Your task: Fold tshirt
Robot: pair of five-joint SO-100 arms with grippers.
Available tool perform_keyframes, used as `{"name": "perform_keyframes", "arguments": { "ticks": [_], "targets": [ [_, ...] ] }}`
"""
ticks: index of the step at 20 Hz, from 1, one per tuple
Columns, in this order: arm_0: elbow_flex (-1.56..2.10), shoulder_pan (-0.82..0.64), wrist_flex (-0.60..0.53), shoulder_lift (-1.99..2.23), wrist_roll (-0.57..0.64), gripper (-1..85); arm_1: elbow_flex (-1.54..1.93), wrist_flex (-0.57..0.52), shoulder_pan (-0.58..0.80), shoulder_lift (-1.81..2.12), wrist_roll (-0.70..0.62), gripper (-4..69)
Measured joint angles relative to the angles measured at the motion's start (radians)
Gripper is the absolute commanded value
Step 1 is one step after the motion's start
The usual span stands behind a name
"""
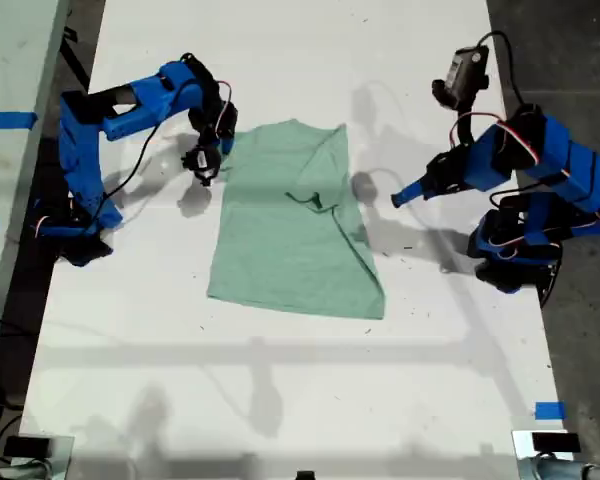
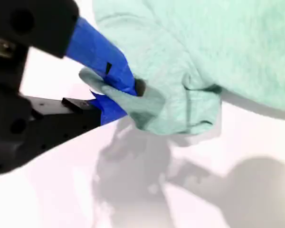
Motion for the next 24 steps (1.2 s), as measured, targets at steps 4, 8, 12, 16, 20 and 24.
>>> {"name": "perform_keyframes", "arguments": {
  "ticks": [4,8,12,16,20,24],
  "targets": [
    [0.055,-0.009,0.008,0.225,-0.020,0.1,0.026,-0.008,0.000,0.012,0.000,26.3],
    [-0.252,0.179,0.023,0.060,-0.074,0.1,0.058,-0.026,0.000,0.012,0.015,25.7],
    [-0.420,0.301,-0.054,-0.094,-0.121,0.1,0.097,-0.038,-0.021,0.018,0.041,25.7],
    [-0.422,0.311,-0.186,-0.209,-0.137,32.1,0.126,-0.063,-0.043,0.021,0.066,25.6],
    [-0.422,0.311,-0.236,-0.244,-0.126,34.8,0.175,-0.098,-0.091,0.021,0.114,24.0],
    [-0.420,0.311,-0.133,-0.123,-0.118,34.9,0.219,-0.146,-0.161,0.021,0.153,23.2]
  ]
}}
